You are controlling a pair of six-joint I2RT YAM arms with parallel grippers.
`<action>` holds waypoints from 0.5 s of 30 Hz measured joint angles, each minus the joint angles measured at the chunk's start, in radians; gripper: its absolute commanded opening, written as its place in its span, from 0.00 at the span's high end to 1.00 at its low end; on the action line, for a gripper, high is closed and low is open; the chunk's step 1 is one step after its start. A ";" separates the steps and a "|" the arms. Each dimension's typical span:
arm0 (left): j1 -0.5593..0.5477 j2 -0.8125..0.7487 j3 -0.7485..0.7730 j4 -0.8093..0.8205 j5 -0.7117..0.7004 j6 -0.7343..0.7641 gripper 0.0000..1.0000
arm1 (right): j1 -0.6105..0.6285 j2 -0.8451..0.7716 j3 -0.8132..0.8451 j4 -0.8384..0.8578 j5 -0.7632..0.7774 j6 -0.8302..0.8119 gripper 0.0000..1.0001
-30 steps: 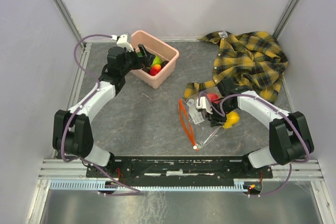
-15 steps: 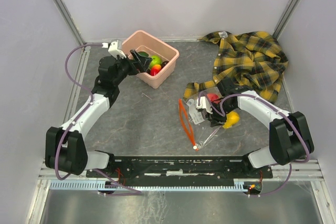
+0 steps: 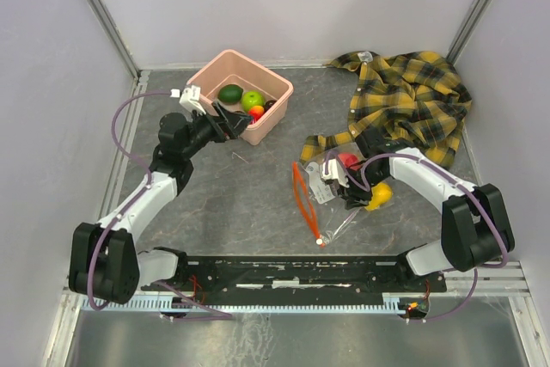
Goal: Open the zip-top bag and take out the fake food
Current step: Pick up the fake fruit from the zipper food storage bag.
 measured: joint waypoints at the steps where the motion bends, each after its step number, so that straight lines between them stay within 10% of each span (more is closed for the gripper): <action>1: 0.000 -0.005 -0.013 0.006 0.014 -0.007 0.07 | 0.000 0.000 0.003 -0.007 -0.001 -0.005 0.54; 15: -0.098 -0.031 -0.207 0.137 0.116 -0.076 0.11 | 0.000 0.000 0.019 -0.060 -0.007 -0.050 0.54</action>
